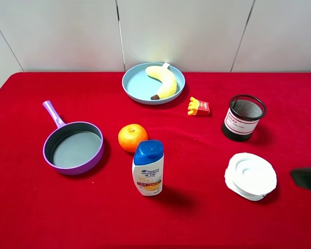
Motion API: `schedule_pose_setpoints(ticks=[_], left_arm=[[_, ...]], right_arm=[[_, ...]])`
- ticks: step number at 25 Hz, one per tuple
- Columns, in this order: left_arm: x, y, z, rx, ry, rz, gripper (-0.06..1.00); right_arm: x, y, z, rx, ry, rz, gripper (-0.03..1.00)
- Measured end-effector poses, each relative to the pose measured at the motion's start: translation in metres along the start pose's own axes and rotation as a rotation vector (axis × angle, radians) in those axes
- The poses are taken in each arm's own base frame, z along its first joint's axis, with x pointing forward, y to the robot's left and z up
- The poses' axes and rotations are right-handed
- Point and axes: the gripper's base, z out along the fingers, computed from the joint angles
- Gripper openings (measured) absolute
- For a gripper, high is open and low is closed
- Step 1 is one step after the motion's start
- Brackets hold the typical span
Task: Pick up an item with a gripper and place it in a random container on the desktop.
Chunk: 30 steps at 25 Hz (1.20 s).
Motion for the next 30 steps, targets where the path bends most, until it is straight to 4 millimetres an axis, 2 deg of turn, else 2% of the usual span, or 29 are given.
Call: schedule_pose_setpoints(ticks=[4, 11, 19, 30], left_arm=[[0.000, 0.000, 0.000, 0.000, 0.000, 0.000, 0.99], [0.000, 0.000, 0.000, 0.000, 0.000, 0.000, 0.99], [0.000, 0.000, 0.000, 0.000, 0.000, 0.000, 0.99], [0.000, 0.000, 0.000, 0.000, 0.000, 0.000, 0.99]], right_arm=[[0.020, 0.005, -0.004, 0.023, -0.090, 0.015, 0.69], [0.042, 0.012, -0.020, 0.070, -0.249, 0.030, 0.69], [0.067, 0.022, -0.042, 0.318, -0.451, 0.166, 0.69], [0.067, 0.024, -0.043, 0.369, -0.459, 0.209, 0.69]])
